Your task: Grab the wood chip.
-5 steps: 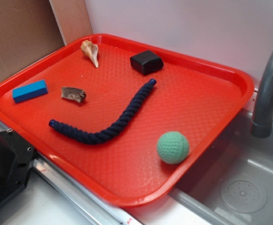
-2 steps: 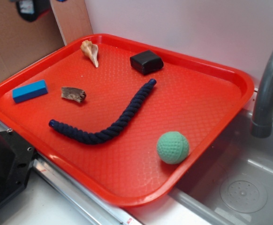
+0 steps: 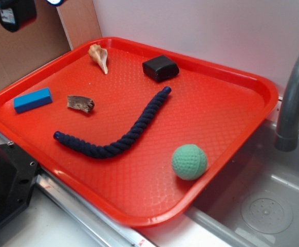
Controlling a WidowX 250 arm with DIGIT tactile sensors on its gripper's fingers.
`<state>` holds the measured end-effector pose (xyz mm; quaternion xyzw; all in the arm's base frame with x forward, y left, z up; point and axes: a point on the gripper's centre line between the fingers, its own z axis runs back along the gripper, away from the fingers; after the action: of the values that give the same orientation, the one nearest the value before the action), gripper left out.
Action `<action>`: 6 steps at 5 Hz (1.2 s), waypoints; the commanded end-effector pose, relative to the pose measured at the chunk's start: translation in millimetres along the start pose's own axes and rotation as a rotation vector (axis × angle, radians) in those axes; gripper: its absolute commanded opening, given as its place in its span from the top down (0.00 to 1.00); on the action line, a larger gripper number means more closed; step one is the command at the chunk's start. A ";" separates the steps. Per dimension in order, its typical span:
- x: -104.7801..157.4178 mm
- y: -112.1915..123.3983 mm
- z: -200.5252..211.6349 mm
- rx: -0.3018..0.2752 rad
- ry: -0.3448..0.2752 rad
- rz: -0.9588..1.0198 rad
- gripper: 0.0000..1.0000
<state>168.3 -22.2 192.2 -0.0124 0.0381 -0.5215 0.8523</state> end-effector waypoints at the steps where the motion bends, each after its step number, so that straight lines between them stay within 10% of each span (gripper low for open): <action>1: -4.3 33.6 -2.1 0.095 -0.026 -0.020 0.00; 2: -19.1 50.7 -17.4 0.103 -0.020 -0.020 0.00; 3: -37.4 53.1 -67.3 0.041 0.118 -0.072 0.00; 6: -27.9 74.3 -173.7 -0.012 0.133 -0.124 0.00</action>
<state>213.3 38.2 15.7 0.0137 0.1006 -0.5749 0.8119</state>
